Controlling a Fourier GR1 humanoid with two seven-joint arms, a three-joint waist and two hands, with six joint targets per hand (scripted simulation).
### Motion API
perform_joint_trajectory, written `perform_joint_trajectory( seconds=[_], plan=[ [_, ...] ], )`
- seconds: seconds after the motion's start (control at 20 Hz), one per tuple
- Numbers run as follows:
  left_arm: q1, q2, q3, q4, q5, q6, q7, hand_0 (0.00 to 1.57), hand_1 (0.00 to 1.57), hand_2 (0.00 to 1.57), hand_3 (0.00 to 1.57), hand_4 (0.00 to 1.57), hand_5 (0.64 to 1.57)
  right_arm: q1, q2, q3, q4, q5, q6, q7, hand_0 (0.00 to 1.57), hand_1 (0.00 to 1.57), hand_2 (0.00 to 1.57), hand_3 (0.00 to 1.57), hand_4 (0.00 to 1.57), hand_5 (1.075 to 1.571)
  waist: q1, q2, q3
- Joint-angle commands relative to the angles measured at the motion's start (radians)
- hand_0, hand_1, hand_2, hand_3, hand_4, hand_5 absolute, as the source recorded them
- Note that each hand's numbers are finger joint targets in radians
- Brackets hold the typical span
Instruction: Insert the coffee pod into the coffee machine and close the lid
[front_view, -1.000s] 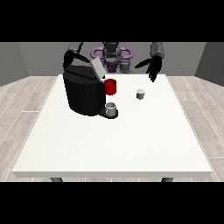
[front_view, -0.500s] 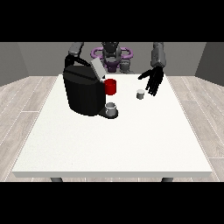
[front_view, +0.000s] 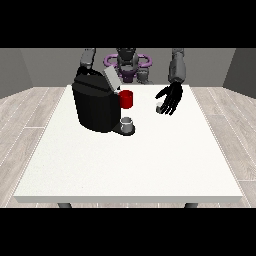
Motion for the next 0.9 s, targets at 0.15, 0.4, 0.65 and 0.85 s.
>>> perform_joint_trajectory(
  seconds=[0.15,0.4,0.65,0.85],
  plan=[
    [-0.064,-0.015,-0.059,0.063,-0.154,0.132,-0.066,1.07,1.07,1.13,0.93,0.46,1.571,-0.015,0.017,0.044,0.079,-0.004,-0.056,-0.063,0.0,0.0,0.0,0.0,0.0,1.571,0.008,0.057,0.0001],
    [-0.051,-0.001,-0.131,0.116,-0.247,0.063,-0.036,0.76,0.76,0.95,0.81,0.34,1.571,-0.032,0.017,0.027,0.117,0.009,-0.044,-0.003,0.0,0.0,0.0,0.0,0.0,1.571,0.027,-0.022,0.0002],
    [-0.109,0.019,-0.134,0.186,-0.301,0.025,-0.015,0.76,0.76,0.93,0.77,0.35,1.571,-0.081,-0.018,-0.024,0.155,-0.043,0.026,-0.065,0.0,0.0,0.0,0.0,0.0,1.571,0.008,0.022,0.0004],
    [-0.138,0.008,-0.107,0.265,-0.329,0.044,-0.054,0.76,0.76,0.98,0.86,0.4,1.571,-0.046,-0.013,-0.004,0.148,-0.036,0.028,-0.062,0.0,0.0,0.0,0.0,0.0,1.571,-0.011,-0.004,0.0001]
  ],
)
